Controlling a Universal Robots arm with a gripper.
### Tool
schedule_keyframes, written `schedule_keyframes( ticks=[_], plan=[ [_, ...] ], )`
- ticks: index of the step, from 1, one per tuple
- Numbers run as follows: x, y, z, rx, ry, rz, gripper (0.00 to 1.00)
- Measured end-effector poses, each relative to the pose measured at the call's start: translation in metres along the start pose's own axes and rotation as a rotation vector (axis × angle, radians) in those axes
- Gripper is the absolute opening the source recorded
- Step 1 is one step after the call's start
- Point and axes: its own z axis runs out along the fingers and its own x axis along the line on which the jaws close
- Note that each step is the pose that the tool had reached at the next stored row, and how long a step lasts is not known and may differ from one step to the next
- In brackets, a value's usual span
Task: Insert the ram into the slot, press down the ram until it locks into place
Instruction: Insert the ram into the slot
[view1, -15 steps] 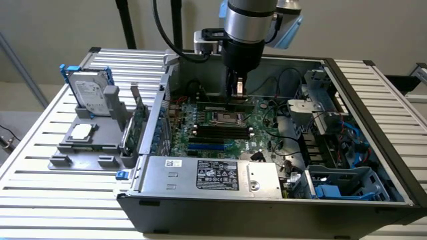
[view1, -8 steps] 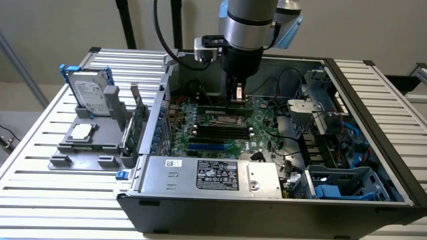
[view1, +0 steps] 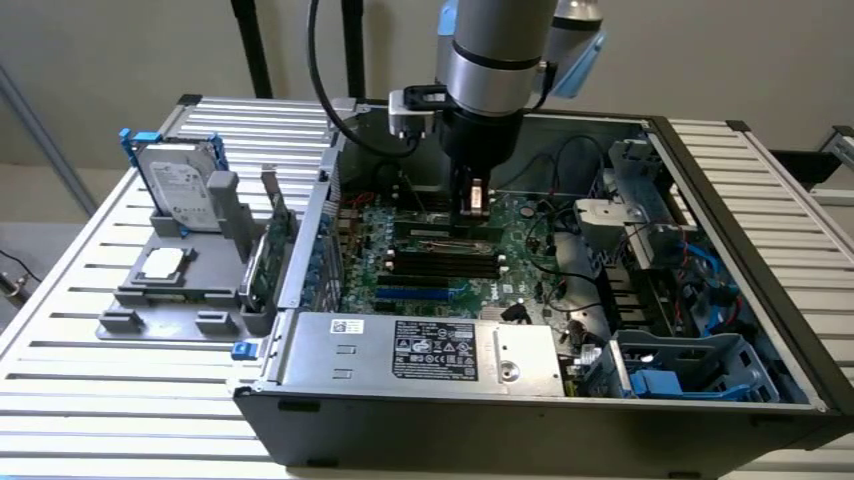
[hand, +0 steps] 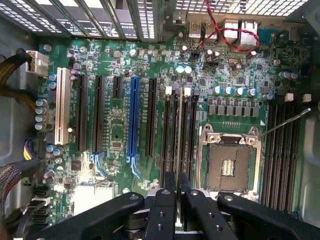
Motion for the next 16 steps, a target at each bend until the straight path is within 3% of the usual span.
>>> schedule_keyframes(
  ticks=[5, 10, 16],
  plan=[
    [0.0, -0.0003, 0.0091, 0.0023, 0.0012, 0.0, 0.13],
    [0.0, -0.0001, 0.0172, 0.0116, 0.0022, 0.0, 0.13],
    [0.0, 0.0001, 0.022, 0.0126, 0.0097, 0.0, 0.13]
  ],
)
